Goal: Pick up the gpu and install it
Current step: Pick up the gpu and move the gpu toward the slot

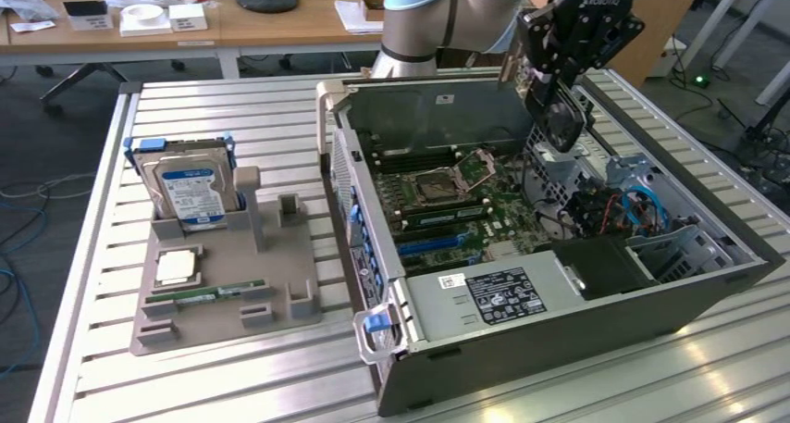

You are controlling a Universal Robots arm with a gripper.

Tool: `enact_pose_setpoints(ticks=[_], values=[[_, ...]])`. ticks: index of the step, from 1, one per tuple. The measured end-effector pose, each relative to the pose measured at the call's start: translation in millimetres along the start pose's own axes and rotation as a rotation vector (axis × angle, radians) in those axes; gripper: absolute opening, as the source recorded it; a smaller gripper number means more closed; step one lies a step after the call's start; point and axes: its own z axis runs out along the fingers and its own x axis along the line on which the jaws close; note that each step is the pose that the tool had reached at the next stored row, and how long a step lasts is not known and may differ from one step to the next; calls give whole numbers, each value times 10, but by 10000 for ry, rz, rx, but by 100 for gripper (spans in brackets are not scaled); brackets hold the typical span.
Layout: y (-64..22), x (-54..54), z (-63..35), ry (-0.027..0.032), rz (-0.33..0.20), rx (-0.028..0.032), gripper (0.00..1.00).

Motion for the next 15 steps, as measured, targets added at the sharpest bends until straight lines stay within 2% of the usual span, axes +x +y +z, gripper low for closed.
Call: enact_pose_setpoints(ticks=[3,11,15], values=[[4,-54,1,0,1,0,27],[5,-68,2,0,-2,0,27],[8,-128,5,0,0,0,27]])
